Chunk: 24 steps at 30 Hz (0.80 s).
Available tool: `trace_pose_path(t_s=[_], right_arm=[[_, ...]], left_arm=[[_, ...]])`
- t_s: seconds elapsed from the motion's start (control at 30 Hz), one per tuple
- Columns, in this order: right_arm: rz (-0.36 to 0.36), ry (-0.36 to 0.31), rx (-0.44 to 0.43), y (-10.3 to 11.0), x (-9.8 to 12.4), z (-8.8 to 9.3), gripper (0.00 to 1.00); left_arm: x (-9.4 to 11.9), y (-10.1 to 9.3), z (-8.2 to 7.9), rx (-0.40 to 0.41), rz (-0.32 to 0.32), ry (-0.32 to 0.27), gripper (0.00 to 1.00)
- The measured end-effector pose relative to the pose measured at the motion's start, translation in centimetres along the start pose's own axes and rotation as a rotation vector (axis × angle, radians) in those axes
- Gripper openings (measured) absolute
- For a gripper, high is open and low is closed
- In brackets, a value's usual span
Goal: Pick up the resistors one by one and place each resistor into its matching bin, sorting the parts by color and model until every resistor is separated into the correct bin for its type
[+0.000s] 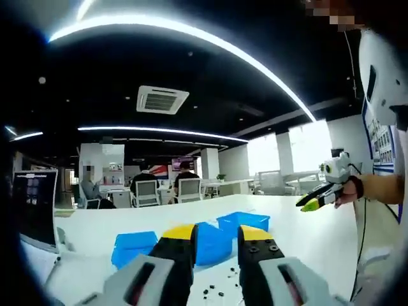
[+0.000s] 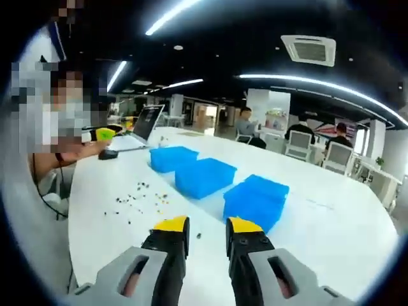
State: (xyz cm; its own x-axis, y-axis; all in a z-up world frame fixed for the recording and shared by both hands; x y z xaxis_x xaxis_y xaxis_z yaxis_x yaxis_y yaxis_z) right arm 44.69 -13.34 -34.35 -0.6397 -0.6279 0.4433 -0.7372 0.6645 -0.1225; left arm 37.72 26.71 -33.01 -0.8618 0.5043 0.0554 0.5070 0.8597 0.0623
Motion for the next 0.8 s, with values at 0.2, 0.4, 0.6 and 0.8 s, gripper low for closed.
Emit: trace_pose_path(t_s=[0.2, 0.4, 0.6, 0.8], right_arm=[[-0.088, 0.151, -0.069, -0.7, -3.5, 0.4, 0.23], [-0.118, 0.291, -0.022, 0.1, -6.7, 0.4, 0.23], [-0.119, 0.395, 0.014, 0.8, -8.8, 1.0, 0.23], [-0.116, 0.429, 0.014, 1.1, -9.7, 1.4, 0.23]], left_arm=[[0.6, 0.4, 0.9, 0.014, -0.002, 0.005, 0.27], [1.3, 1.6, 1.7, 0.036, -0.013, 0.001, 0.27], [1.8, 3.3, 2.1, 0.043, -0.027, -0.005, 0.27], [2.1, 4.1, 2.1, 0.047, -0.036, -0.023, 0.27]])
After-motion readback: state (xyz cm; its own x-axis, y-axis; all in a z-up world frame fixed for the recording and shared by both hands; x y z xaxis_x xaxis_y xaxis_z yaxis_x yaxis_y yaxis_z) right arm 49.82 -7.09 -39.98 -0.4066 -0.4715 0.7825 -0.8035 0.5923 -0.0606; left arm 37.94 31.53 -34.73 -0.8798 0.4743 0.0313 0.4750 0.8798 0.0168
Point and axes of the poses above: the point that each gripper's makers call its tool centre point, and the gripper's own axes: x roughly backward along the fingers, y roughly to its left, z roughly out of its underside, the point moved 10 cm from there along x, roughly backward along the fingers, and after that the axes turned 7 degrees about y, right-handed, at the moved point
